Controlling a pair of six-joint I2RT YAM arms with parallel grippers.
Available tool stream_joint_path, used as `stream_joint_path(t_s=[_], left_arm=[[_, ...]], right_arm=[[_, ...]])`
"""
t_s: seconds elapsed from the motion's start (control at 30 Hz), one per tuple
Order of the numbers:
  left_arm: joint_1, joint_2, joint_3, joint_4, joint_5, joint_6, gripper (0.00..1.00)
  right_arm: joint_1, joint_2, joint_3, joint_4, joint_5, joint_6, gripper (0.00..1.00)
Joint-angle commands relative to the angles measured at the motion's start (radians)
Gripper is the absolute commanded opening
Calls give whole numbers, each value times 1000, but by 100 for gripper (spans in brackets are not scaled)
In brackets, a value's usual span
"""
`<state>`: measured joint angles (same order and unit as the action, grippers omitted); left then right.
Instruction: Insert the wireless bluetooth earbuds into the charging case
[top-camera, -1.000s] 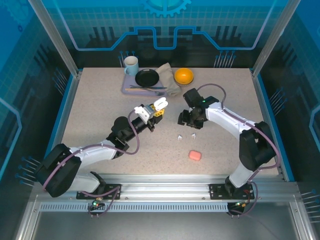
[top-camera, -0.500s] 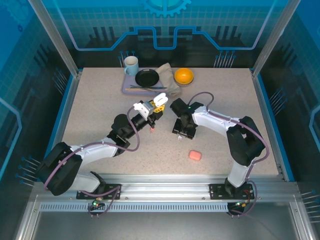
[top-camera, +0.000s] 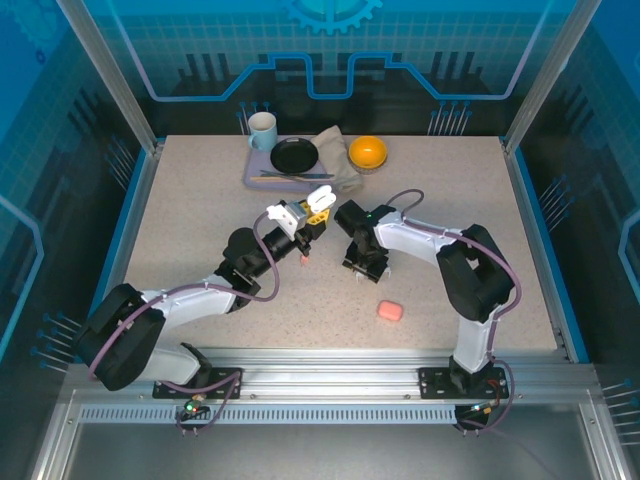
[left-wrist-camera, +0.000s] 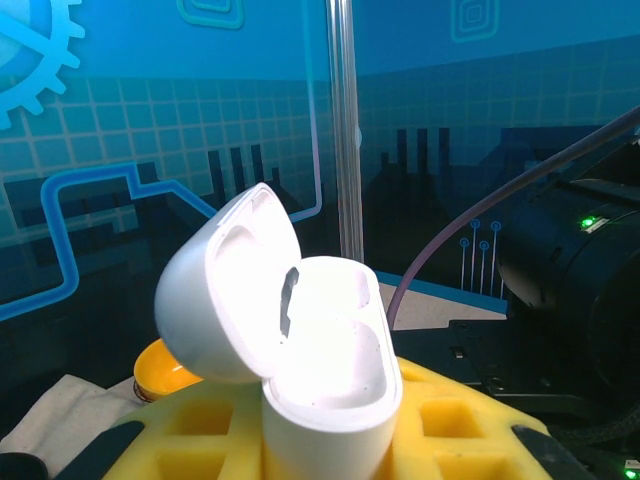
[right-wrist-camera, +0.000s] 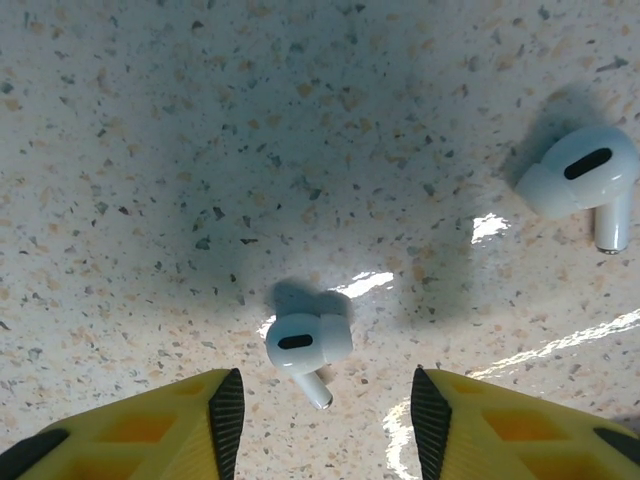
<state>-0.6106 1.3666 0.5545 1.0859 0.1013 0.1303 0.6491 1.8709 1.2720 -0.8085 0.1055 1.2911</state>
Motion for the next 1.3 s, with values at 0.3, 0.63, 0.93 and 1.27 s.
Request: stream_joint_path(t_s=[0.3,0.63,0.93,1.27], left_arm=[[9,-11,36,39,18,-8,0],[13,-9,33,45,24,-13,0],[16,-8,35,44,26,-12,0],[17,-3,38,41,32,-12,0]], right_arm=[[2,45,26,17,32,1,48],[-3,67,31,25,40,-12,45],[-5,93,43,28,39,-23,43],[-6,106,42,34,39,-31,38]])
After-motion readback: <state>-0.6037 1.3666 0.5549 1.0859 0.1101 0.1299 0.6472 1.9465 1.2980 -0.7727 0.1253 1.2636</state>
